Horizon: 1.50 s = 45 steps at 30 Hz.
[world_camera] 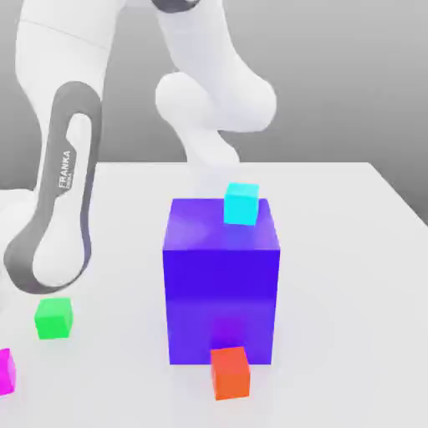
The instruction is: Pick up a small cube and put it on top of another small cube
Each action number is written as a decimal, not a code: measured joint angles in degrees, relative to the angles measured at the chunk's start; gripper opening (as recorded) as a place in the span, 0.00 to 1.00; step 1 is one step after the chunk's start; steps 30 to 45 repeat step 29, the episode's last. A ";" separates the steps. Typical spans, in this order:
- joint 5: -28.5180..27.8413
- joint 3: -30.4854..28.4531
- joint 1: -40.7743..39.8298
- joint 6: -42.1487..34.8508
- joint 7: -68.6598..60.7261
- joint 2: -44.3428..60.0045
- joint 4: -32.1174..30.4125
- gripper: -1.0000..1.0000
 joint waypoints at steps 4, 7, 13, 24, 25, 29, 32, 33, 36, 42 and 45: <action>-4.06 -3.12 2.12 -4.81 2.52 -7.67 -2.67 0.00; -8.50 -5.76 3.08 -4.91 3.51 -14.00 -8.38 0.00; -16.24 -8.61 2.04 -4.48 4.23 -26.62 -20.61 0.00; -7.06 -3.37 -1.85 6.35 -4.63 -20.23 -25.68 1.00; -7.06 -3.37 -1.85 6.35 -4.63 -20.23 -25.68 1.00; -6.93 -3.13 -2.06 6.52 -4.74 -20.03 -25.68 1.00; -6.93 -3.13 -2.06 6.52 -4.74 -20.03 -25.68 1.00; -6.93 -3.13 -2.06 6.52 -4.74 -20.03 -25.68 1.00; -6.93 -3.13 -2.06 6.52 -4.74 -20.03 -25.68 1.00; -6.93 -3.13 -2.06 6.52 -4.74 -20.03 -25.68 1.00; -6.93 -3.13 -2.06 6.52 -4.74 -20.03 -25.68 1.00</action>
